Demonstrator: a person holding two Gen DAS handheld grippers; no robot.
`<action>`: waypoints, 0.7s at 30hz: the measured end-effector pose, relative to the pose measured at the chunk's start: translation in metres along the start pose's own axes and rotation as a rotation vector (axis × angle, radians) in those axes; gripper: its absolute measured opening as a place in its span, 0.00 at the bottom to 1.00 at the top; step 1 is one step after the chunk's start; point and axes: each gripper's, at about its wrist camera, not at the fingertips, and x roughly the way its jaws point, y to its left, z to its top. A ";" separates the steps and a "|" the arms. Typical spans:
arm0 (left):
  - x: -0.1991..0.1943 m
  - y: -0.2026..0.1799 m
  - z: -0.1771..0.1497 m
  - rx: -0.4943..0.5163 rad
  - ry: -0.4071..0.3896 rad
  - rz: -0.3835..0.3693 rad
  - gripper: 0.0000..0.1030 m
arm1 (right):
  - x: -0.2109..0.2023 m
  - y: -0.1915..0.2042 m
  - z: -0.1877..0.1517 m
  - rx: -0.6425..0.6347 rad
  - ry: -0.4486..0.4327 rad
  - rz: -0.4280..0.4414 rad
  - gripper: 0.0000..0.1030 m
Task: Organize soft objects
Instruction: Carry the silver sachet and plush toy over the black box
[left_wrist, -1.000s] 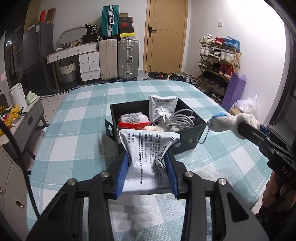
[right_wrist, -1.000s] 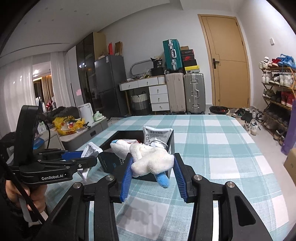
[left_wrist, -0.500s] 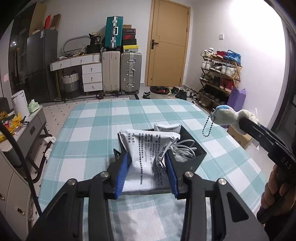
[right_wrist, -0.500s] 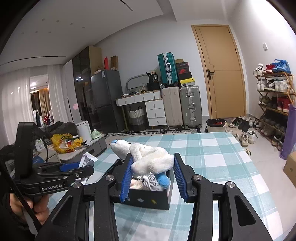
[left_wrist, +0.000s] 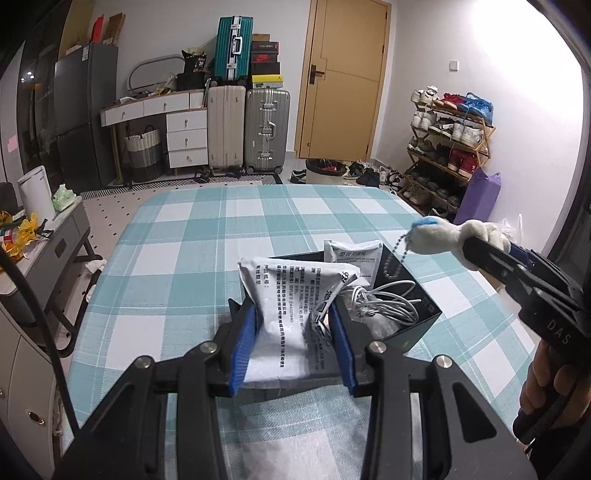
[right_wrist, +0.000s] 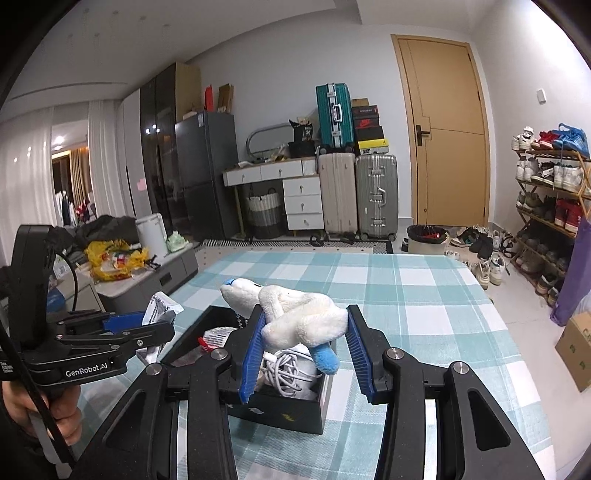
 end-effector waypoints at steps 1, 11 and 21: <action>0.004 -0.001 0.000 0.003 0.004 -0.002 0.37 | 0.005 0.001 0.000 -0.008 0.010 -0.001 0.41; 0.032 -0.004 0.004 0.025 0.045 0.002 0.37 | 0.048 -0.003 -0.008 -0.053 0.056 -0.019 0.41; 0.052 -0.011 0.007 0.060 0.069 0.013 0.37 | 0.087 -0.011 -0.016 -0.091 0.115 -0.012 0.41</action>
